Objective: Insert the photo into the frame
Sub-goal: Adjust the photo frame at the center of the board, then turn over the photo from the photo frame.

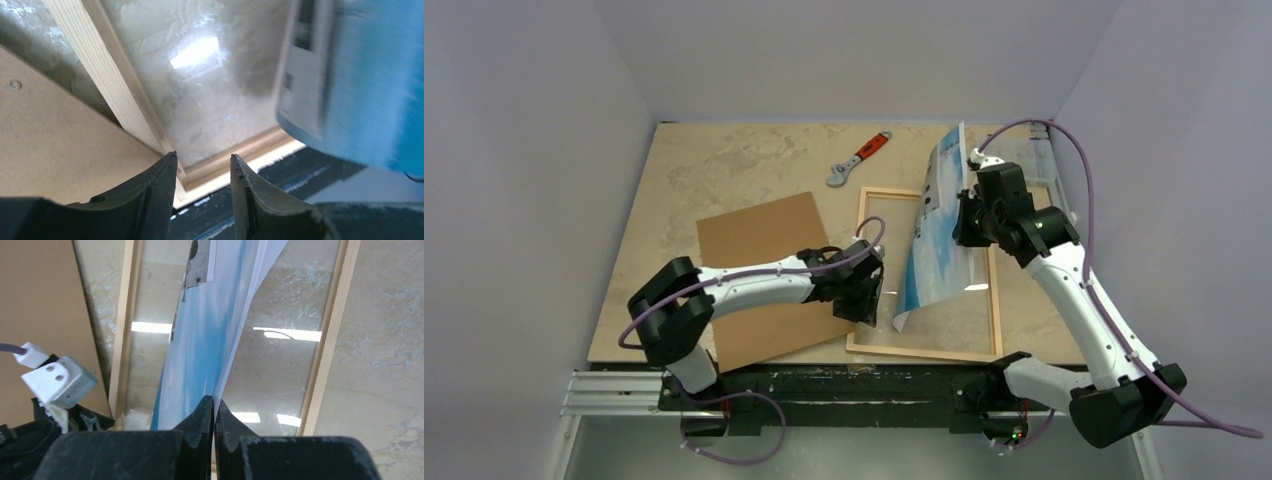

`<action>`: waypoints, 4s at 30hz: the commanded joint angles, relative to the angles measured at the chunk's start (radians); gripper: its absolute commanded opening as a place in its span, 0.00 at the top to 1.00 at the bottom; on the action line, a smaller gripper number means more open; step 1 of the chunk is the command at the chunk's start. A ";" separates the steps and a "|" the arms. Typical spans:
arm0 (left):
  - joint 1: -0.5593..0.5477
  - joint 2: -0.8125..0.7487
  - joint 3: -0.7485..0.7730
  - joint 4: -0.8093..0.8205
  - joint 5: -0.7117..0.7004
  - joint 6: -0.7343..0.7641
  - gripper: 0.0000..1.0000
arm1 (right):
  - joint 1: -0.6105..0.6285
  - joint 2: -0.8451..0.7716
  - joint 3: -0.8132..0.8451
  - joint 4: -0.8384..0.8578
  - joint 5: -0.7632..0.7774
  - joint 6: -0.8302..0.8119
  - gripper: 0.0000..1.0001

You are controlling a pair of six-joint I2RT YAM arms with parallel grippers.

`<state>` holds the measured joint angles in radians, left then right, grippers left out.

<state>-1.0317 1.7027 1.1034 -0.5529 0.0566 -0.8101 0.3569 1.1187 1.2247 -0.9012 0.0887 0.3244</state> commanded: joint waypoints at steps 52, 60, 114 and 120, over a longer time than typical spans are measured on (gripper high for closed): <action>0.157 -0.237 -0.334 0.487 0.037 -0.365 0.26 | -0.179 0.007 -0.618 0.471 -0.625 0.243 0.11; 0.171 -0.209 -0.372 0.537 -0.036 -0.384 0.26 | -0.191 0.014 -0.623 0.476 -0.653 0.235 0.11; 0.406 0.070 0.187 0.282 0.222 0.060 1.00 | -0.191 -0.185 -0.395 0.247 -0.578 0.102 0.12; 0.406 0.260 0.484 0.128 0.322 0.171 1.00 | -0.190 -0.210 -0.362 0.207 -0.534 0.084 0.12</action>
<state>-0.6300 1.8694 1.4387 -0.2737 0.2924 -0.7597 0.1699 0.9390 0.8097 -0.6601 -0.4877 0.4389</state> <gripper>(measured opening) 0.003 0.877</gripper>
